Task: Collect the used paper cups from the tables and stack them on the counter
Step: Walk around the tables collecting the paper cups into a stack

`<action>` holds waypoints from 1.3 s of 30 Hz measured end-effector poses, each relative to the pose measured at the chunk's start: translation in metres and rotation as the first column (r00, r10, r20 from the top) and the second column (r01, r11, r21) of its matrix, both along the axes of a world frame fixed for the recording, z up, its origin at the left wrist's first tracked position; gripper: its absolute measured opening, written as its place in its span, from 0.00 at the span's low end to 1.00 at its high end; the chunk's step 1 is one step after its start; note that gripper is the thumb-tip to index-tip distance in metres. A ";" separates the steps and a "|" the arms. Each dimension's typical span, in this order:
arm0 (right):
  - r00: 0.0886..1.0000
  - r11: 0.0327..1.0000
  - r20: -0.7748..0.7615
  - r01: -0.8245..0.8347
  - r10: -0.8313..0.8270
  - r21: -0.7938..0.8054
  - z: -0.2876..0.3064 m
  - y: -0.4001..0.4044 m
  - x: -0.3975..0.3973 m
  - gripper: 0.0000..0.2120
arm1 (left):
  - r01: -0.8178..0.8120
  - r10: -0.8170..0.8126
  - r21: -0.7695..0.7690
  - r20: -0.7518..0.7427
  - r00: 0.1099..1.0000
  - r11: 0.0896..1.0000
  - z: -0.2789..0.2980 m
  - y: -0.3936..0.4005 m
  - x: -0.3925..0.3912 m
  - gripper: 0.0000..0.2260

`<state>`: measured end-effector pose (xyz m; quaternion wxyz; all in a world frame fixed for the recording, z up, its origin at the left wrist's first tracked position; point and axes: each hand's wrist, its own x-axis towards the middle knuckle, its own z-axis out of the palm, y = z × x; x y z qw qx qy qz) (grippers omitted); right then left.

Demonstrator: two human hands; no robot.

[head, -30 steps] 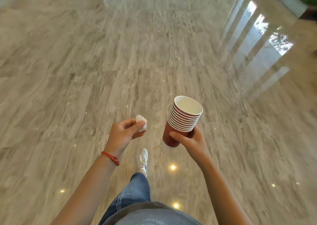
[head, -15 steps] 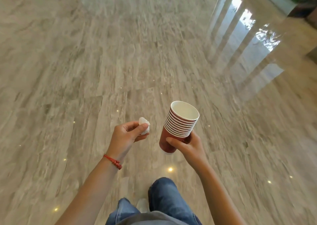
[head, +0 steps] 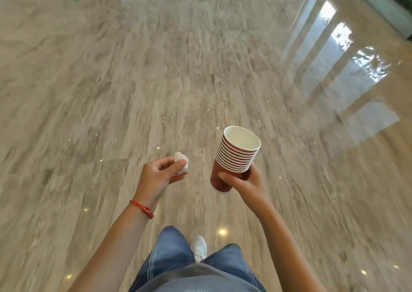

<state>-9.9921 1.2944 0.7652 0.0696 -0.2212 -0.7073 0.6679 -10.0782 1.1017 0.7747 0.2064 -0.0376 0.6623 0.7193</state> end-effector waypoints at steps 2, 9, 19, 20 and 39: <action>1.000 1.000 0.009 -0.009 0.009 0.004 -0.001 0.016 -0.040 0.16 | -0.014 0.014 0.013 0.003 1.000 1.000 0.001 0.015 -0.039 0.10; 1.000 1.000 0.013 -0.002 0.002 -0.012 -0.024 0.069 -0.196 0.17 | -0.011 0.011 0.026 0.011 1.000 1.000 -0.016 0.071 -0.202 0.14; 0.998 0.998 -0.014 0.062 -0.062 -0.011 -0.010 0.150 -0.430 0.16 | 0.054 -0.055 -0.008 -0.025 0.998 0.998 0.004 0.153 -0.459 0.03; 0.997 0.997 -0.011 0.071 -0.071 -0.015 -0.010 0.159 -0.447 0.16 | 0.062 -0.062 -0.012 -0.024 0.998 0.998 0.005 0.162 -0.478 0.02; 0.997 0.998 -0.037 0.070 -0.070 0.000 -0.009 0.375 -0.799 0.16 | 0.080 -0.080 0.015 0.001 0.997 0.997 0.008 0.378 -0.818 0.08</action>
